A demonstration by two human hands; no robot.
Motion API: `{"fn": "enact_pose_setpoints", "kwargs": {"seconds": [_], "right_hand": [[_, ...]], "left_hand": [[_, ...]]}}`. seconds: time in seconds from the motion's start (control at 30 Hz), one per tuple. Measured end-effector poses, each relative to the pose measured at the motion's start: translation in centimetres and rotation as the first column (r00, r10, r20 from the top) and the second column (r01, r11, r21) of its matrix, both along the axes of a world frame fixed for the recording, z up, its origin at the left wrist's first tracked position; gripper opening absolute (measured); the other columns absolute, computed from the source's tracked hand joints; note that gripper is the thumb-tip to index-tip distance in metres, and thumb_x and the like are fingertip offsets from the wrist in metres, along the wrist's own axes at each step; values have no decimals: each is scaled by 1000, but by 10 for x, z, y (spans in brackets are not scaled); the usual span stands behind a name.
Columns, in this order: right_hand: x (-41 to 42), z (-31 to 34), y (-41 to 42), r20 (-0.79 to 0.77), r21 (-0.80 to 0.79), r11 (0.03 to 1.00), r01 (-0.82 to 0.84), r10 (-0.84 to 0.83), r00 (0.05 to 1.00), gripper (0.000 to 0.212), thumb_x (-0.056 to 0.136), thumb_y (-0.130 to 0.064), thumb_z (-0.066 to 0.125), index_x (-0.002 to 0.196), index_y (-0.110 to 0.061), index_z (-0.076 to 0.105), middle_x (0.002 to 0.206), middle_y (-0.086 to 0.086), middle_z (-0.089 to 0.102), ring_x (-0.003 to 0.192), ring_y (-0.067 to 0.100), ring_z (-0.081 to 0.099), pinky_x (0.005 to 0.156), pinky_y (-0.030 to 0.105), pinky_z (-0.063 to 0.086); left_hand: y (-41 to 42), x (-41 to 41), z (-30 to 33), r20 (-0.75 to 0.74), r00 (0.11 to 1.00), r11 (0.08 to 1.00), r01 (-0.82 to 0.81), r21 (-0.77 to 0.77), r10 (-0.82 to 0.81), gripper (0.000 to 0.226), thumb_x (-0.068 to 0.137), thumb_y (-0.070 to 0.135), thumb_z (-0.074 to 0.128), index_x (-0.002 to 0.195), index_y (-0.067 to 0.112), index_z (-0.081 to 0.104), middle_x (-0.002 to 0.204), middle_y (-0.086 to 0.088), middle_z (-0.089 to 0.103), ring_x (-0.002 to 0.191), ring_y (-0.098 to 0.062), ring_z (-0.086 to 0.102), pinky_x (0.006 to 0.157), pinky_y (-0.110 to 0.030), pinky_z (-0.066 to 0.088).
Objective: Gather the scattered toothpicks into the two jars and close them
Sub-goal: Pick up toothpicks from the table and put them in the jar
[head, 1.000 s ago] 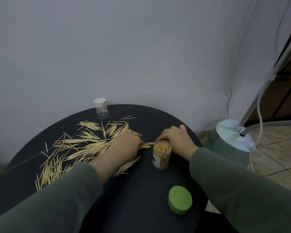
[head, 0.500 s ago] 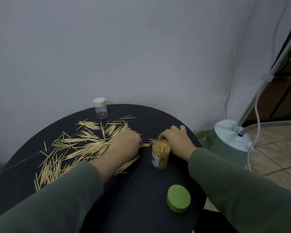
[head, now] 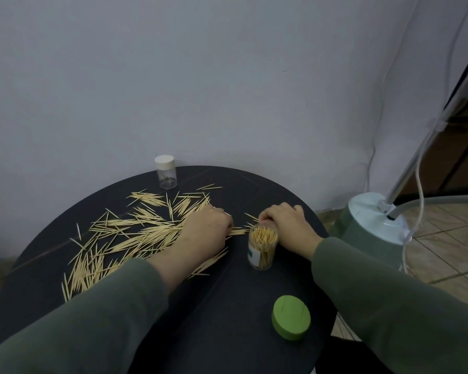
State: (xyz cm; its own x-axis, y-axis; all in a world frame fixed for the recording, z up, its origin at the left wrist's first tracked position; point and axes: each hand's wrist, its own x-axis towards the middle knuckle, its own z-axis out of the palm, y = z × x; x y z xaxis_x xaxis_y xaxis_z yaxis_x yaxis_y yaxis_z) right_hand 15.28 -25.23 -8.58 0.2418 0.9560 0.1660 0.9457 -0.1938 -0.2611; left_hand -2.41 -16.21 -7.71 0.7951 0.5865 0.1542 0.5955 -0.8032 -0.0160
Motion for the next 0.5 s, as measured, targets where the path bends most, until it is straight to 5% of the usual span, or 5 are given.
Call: {"fn": "enact_pose_setpoints", "kwargs": {"seconds": [0.23, 0.37, 0.5], "right_hand": [[1, 4, -4, -216, 185, 982, 44, -4, 976, 8, 96, -29, 54, 93, -33, 60, 97, -14, 58, 102, 9, 47, 101, 37, 30], [1, 7, -7, -469, 254, 960, 120, 14, 883, 15, 95, -29, 55, 84, -40, 57, 87, -13, 59, 94, 15, 56, 93, 41, 42], [-4, 18, -11, -676, 307, 936, 174, 85, 732, 9, 98, -22, 52, 100, -25, 60, 85, -7, 61, 82, 11, 58, 70, 18, 46]], "left_hand": [[-3, 0, 0, 46, 999, 1000, -1, 0, 1, 24, 99, 28, 49, 120, 26, 60, 117, 5, 61, 112, -16, 50, 87, -34, 51], [-5, 1, -2, 98, 995, 1000, -4, -19, 6, 25, 99, 31, 48, 119, 28, 63, 116, 6, 62, 111, -15, 50, 88, -34, 51], [-5, 3, 1, 164, 983, 990, -61, -129, 82, 23, 96, 34, 54, 114, 29, 67, 114, 8, 62, 107, -12, 52, 86, -31, 51]]}}
